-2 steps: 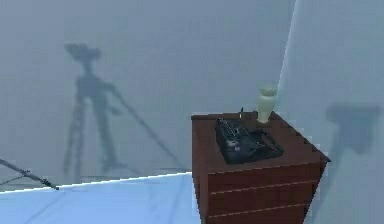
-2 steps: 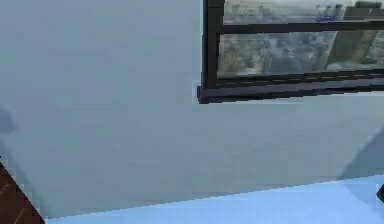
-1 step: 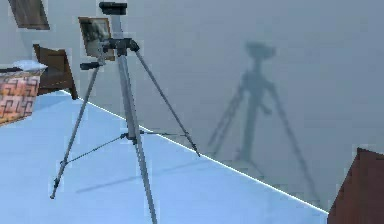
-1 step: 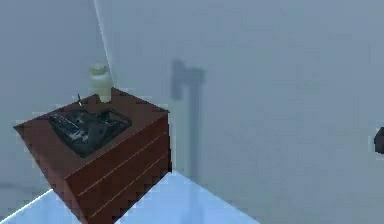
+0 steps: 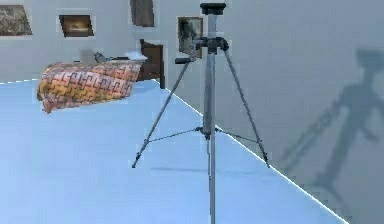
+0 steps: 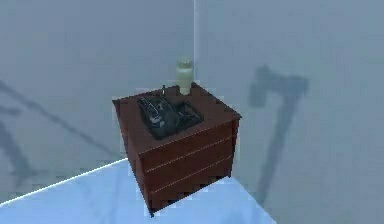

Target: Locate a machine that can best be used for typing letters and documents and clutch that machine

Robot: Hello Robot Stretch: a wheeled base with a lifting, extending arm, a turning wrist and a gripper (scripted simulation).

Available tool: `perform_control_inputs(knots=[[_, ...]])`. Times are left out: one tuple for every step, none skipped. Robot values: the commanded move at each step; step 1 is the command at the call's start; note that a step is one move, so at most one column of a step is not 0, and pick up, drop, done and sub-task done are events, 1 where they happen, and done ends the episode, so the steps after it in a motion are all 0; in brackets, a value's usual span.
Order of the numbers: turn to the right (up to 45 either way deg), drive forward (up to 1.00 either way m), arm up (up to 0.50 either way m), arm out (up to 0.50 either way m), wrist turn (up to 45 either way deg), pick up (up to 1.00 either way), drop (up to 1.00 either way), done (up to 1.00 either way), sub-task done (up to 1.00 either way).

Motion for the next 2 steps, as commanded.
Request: perform_control_inputs(knots=[[45.0, 0.00, 0.00, 0.00, 0.0, 0.00, 0.00, 0.00, 0.00], [12.0, 0.00, 0.00, 0.00, 0.0, 0.00, 0.00, 0.00, 0.00]])
